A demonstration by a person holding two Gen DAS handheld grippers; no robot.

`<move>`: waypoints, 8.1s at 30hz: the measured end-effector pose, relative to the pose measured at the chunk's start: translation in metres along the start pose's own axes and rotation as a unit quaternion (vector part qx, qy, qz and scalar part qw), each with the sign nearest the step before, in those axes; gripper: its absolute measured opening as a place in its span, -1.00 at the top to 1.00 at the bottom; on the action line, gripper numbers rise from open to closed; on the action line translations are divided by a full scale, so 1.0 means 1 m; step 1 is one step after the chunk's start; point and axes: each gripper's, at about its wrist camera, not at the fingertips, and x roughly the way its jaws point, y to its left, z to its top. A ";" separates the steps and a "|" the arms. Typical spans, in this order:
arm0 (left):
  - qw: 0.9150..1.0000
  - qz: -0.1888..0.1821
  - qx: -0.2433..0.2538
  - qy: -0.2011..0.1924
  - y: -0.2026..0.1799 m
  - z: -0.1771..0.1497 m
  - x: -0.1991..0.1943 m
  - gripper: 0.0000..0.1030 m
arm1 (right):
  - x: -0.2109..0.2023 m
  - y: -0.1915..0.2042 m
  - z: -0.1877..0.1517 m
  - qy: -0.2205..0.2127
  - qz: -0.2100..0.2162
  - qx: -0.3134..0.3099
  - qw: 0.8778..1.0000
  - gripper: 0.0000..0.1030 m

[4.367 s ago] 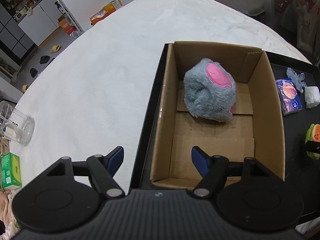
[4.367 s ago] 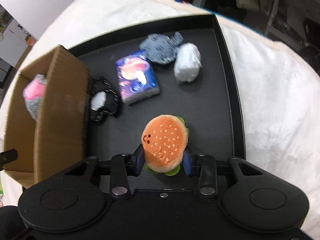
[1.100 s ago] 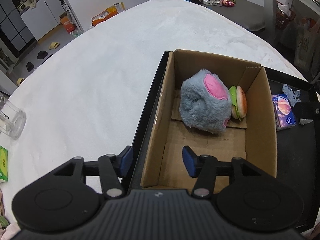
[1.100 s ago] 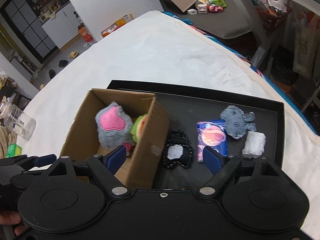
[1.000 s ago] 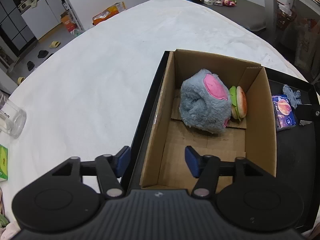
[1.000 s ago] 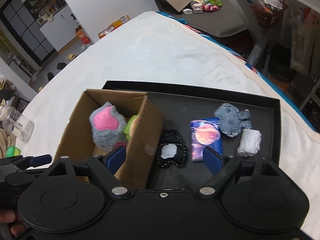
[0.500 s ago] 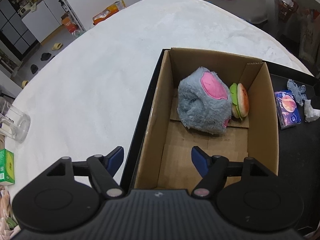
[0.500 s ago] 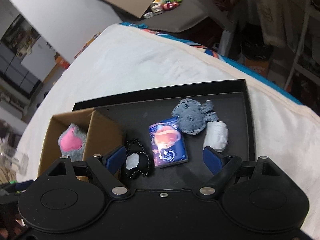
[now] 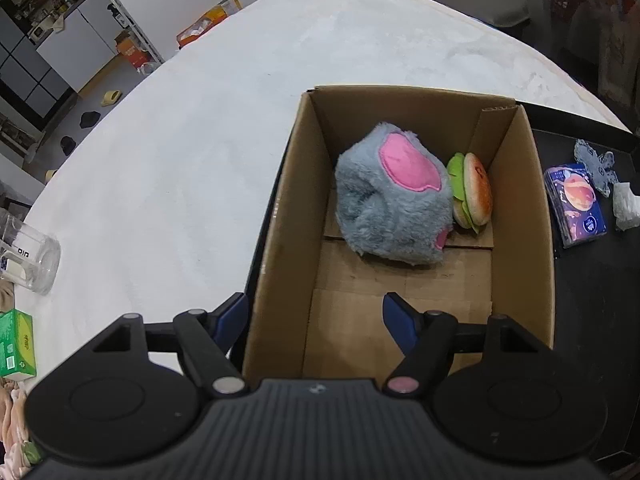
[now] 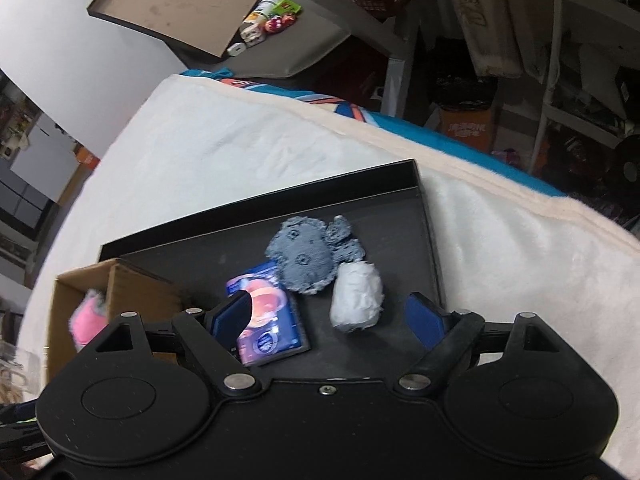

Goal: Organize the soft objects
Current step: 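Move the right gripper to the white wrapped plush and grasp it, then carry the white plush into the box and open the right gripper, then move the right gripper to the blue-purple tissue pack and grasp it, then carry the tissue pack into the box and open the right gripper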

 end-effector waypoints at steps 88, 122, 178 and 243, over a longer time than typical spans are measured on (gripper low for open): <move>0.995 -0.055 -0.074 -0.024 0.055 -0.039 0.004 0.74 | -0.031 0.202 -0.063 0.054 0.156 -0.229 0.959 0.41; 0.995 -0.066 -0.070 -0.002 0.057 -0.031 0.009 0.70 | -0.029 0.226 -0.051 0.054 0.165 -0.288 0.942 -0.02; 1.000 0.011 0.009 0.015 -0.003 0.007 0.010 -0.29 | 0.031 0.055 -0.016 0.023 0.022 -0.132 0.991 -0.35; 0.998 -0.024 -0.057 -0.027 0.050 -0.028 -0.011 -0.14 | -0.076 0.153 -0.025 -0.027 0.104 -0.185 0.977 0.01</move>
